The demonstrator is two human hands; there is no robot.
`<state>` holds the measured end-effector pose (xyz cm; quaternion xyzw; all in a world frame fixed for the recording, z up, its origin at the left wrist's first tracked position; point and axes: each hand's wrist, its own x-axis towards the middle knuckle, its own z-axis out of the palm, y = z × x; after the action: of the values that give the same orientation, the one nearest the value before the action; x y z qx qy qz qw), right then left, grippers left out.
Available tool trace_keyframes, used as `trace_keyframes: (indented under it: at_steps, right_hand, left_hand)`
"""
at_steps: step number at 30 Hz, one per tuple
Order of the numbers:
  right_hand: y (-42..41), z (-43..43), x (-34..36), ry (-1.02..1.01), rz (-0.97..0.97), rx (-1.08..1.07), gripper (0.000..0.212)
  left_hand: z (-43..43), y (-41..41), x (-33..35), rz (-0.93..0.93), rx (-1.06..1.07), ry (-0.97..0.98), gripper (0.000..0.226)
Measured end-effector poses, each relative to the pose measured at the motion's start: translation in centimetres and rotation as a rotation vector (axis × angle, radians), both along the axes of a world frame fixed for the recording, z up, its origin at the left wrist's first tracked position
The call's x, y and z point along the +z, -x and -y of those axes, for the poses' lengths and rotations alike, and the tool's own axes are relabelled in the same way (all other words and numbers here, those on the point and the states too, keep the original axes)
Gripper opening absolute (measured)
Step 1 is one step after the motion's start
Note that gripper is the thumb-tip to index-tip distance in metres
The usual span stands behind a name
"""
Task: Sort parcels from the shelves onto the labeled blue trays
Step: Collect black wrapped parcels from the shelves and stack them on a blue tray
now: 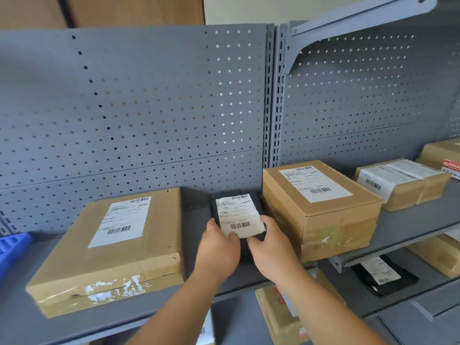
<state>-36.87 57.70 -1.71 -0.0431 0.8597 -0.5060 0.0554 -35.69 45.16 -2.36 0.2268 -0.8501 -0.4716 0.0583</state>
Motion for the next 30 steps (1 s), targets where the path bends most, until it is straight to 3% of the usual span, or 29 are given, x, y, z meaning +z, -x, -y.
trace_keyframes:
  at_steps: [7, 14, 18, 24, 30]
  right_hand:
    - [-0.7, -1.6, 1.0, 0.172, 0.015, -0.038, 0.047]
    - [-1.8, -2.5, 2.3, 0.263, -0.074, 0.01, 0.05]
    - [-2.6, -2.9, 3.3, 0.324, -0.141, 0.033, 0.044]
    - [-4.0, -2.1, 5.0, 0.382, -0.197, 0.106, 0.036]
    - [-6.5, 1.6, 6.0, 0.393, -0.211, 0.198, 0.041]
  left_hand:
    - [-2.2, -1.9, 1.3, -0.069, 0.064, -0.025, 0.022]
    - [-4.0, -4.2, 4.5, -0.213, 0.135, -0.018, 0.033]
    - [-4.4, -5.7, 6.4, -0.267, 0.185, 0.051, 0.054]
    - [-3.4, -8.2, 7.7, -0.395, 0.259, 0.081, 0.046]
    - [-0.7, -12.1, 8.7, -0.475, 0.333, 0.043, 0.036]
